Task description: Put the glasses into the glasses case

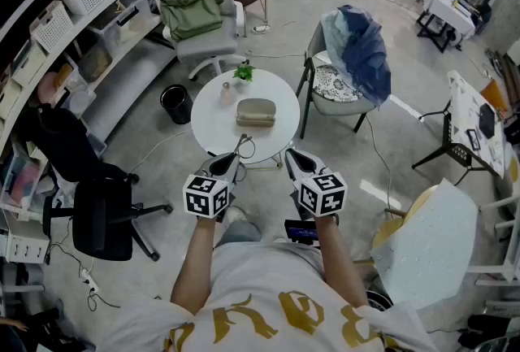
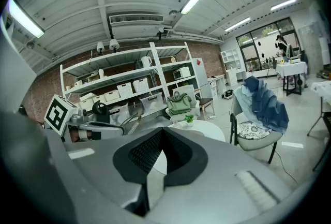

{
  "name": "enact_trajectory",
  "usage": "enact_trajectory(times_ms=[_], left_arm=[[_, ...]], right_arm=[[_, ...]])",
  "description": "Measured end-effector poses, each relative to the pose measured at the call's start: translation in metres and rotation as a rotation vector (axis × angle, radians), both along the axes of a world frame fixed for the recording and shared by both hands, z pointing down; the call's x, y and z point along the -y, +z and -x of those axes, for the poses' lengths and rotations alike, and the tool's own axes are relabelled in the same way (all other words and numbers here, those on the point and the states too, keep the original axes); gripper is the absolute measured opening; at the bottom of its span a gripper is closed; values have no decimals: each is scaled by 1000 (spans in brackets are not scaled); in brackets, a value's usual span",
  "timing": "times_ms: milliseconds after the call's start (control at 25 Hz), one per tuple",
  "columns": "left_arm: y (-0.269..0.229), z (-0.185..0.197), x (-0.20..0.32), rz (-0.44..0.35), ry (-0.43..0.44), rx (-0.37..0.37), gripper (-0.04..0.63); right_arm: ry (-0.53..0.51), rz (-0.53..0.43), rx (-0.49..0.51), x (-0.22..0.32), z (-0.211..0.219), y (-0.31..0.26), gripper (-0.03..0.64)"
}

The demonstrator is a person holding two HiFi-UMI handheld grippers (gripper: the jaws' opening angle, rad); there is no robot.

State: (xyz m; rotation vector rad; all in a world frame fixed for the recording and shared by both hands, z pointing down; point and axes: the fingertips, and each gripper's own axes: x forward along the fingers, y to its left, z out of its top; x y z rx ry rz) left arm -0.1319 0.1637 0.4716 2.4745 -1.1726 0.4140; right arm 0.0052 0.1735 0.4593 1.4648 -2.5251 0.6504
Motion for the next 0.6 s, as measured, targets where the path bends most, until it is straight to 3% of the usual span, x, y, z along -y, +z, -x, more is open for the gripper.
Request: enact_trajectory(times_ms=[280,600], left_arm=[[5,-17,-13,14,15,7,15],[16,-32,-20,44,38,41,15]], right_arm=[[-18,0,-16,-15,-12,3,23],[31,39,-31,-27,-40,14,24]])
